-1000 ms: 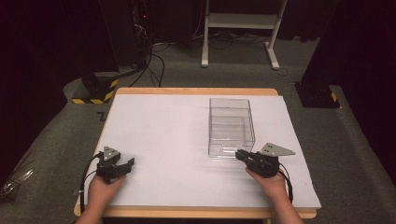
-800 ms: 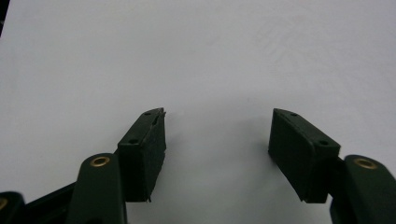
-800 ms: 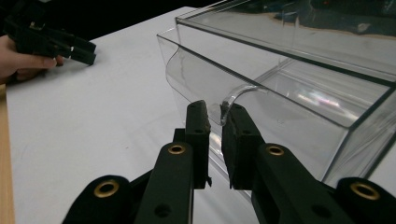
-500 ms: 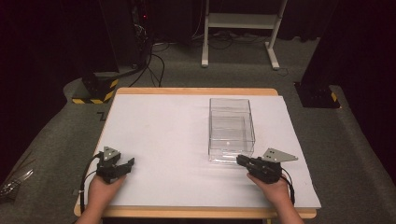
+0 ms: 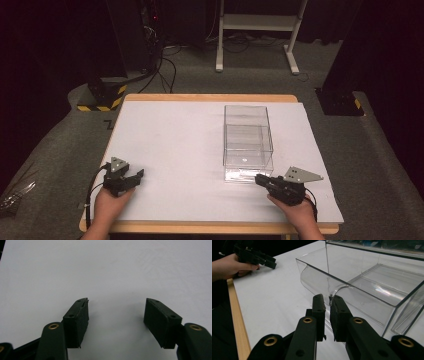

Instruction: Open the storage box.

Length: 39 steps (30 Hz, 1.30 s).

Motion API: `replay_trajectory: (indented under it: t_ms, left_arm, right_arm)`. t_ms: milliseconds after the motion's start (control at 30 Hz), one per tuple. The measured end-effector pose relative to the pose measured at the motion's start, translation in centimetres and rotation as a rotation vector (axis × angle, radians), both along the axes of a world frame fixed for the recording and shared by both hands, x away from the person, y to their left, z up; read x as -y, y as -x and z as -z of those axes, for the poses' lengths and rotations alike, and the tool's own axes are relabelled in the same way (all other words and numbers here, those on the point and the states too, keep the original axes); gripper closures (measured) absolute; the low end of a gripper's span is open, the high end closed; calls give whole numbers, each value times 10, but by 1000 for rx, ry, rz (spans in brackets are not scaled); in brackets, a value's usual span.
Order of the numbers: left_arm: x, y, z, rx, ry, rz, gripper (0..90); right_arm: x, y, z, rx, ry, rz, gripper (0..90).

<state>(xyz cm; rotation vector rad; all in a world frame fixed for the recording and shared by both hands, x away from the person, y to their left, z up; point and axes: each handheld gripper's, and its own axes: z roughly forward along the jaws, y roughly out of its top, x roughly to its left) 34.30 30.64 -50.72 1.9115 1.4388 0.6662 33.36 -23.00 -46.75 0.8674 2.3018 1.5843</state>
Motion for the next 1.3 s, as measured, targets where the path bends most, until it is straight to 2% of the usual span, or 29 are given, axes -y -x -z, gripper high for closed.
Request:
replay_trajectory:
  t_ms: [400, 933, 1300]
  left_arm:
    - [0, 0, 0, 1, -2, -1, 368]
    - [0, 0, 0, 2, -3, 0, 368]
    - [0, 0, 0, 2, -3, -1, 368]
  right_arm:
    - [4, 24, -1, 9, 13, -37, 827]
    - [5, 46, 0, 15, 26, -72, 831]
    - [7, 54, 3, 12, 31, -71, 829]
